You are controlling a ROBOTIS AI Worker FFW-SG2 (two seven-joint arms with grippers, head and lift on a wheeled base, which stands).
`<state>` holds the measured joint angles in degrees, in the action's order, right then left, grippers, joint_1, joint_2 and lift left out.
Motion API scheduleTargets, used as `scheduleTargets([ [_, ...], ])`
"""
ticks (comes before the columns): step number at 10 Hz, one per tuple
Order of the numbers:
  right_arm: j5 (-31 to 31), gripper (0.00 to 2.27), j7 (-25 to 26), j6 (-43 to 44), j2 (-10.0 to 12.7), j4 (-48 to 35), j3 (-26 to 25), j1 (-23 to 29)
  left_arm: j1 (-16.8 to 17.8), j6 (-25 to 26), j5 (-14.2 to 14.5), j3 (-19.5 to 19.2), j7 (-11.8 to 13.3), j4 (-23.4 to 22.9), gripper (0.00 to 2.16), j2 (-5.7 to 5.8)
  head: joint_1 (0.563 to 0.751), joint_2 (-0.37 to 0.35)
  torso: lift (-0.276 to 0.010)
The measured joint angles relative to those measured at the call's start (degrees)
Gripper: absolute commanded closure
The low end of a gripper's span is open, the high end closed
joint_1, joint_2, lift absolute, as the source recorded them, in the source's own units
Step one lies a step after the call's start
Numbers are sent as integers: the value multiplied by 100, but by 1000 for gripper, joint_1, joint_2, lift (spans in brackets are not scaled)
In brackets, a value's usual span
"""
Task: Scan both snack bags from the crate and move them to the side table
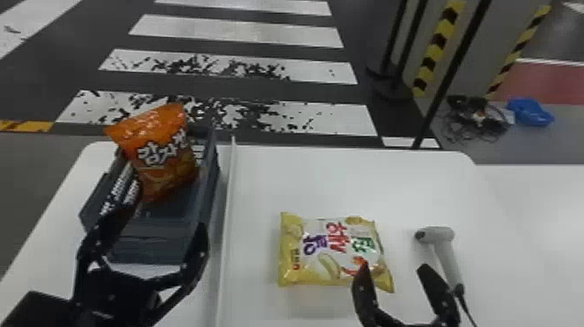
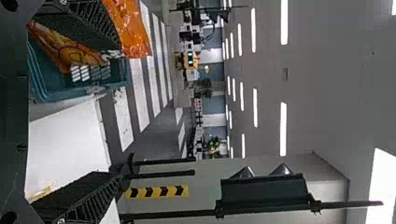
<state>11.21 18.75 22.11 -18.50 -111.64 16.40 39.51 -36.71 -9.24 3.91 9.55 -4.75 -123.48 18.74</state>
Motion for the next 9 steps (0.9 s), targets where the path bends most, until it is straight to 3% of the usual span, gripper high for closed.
scheduleTargets([
  [3, 493, 97, -563, -1698, 164, -469, -425, -207, -492, -770, 253, -443, 36, 89, 33, -66, 695, 14, -99],
  [5, 1114, 100, -1129, -3019, 274, -776, -972, -324, -699, -1280, 454, -587, 122, 240, 36, -99, 695, 22, -99],
  [6, 1466, 100, -1342, -3726, 339, -922, -1282, -384, -758, -1502, 593, -641, 191, 340, 49, -112, 695, 21, -99],
  [9, 1768, 97, -1591, -5349, 476, -1095, -1870, -737, -775, -1723, 938, -746, 346, 579, 60, -126, 695, 17, -99],
])
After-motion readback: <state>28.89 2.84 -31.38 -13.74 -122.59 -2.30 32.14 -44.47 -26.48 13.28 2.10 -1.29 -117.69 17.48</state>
